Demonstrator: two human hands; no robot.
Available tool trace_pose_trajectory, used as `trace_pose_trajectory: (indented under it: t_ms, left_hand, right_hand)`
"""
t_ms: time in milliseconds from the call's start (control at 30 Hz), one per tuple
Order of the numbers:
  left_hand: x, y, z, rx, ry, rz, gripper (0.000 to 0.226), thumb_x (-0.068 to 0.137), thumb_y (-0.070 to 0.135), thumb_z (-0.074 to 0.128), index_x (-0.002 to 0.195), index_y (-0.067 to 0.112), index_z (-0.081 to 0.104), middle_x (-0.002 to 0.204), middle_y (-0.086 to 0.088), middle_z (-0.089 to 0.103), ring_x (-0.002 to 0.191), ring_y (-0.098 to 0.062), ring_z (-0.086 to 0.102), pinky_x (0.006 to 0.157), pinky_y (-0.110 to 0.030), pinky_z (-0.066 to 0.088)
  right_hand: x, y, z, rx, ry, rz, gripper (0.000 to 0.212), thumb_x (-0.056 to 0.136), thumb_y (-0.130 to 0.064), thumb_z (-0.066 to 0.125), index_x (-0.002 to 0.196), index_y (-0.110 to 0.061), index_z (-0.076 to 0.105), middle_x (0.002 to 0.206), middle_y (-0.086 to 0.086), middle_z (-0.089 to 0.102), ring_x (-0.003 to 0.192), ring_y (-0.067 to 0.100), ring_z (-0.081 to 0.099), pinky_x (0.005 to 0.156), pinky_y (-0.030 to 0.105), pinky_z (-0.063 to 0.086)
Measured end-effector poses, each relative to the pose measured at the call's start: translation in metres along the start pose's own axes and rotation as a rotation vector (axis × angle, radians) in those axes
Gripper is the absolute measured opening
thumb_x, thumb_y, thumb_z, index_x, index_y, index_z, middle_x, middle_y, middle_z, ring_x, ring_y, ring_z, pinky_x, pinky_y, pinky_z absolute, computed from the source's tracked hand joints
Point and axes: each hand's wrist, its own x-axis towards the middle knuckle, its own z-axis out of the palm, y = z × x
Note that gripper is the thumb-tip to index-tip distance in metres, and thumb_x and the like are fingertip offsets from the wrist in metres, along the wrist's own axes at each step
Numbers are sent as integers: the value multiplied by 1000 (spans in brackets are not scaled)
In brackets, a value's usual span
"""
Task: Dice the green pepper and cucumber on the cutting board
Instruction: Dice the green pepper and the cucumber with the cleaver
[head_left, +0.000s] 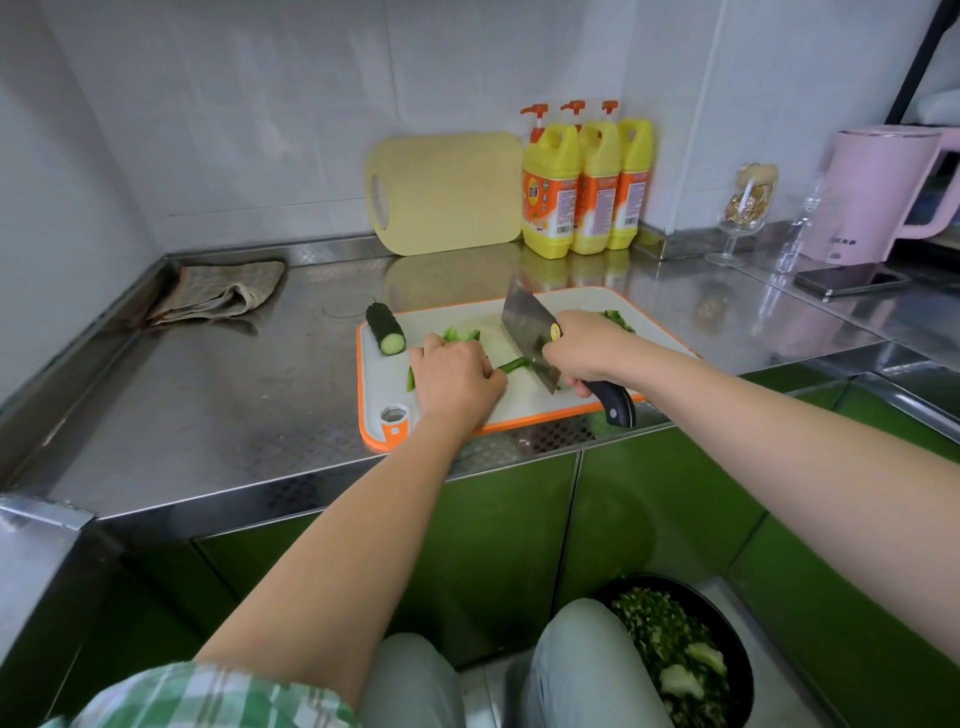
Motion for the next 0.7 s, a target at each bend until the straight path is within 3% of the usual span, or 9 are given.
trace_pose_trajectory:
  t_ms: [200, 367, 500, 700]
  left_hand:
    - [0, -1, 1, -47, -14, -14, 17, 76, 31, 60, 72, 17, 69, 74, -5, 66, 93, -29, 46, 77, -37, 34]
    - [-1, -4, -1, -114, -27, -5, 10, 79, 30, 61, 70, 24, 61, 77, -4, 67, 95, -30, 47, 79, -37, 35]
    - [-1, -5, 0, -94, -11, 29, 10, 79, 29, 61, 74, 21, 64, 78, -5, 67, 95, -31, 47, 79, -38, 36]
    - [2, -6, 3, -79, 6, 57, 10, 79, 28, 60, 75, 21, 65, 78, -3, 67, 95, -30, 47, 76, -37, 33]
  right_hand:
    - [9, -5, 8, -26, -59, 52, 26, 89, 1, 40, 109, 8, 55, 79, 21, 62, 53, 26, 53, 49, 26, 44]
    - [17, 6, 21, 45, 95, 27, 17, 89, -5, 40, 102, 1, 50, 71, 17, 61, 59, 31, 59, 59, 32, 47]
    - [12, 11, 17, 64, 153, -30, 6, 89, -8, 38, 93, -7, 43, 66, 13, 57, 49, 29, 57, 49, 26, 43]
    - [5, 4, 11, -12, 32, -11, 10, 88, -2, 38, 86, -4, 47, 67, 14, 59, 44, 24, 54, 44, 22, 42]
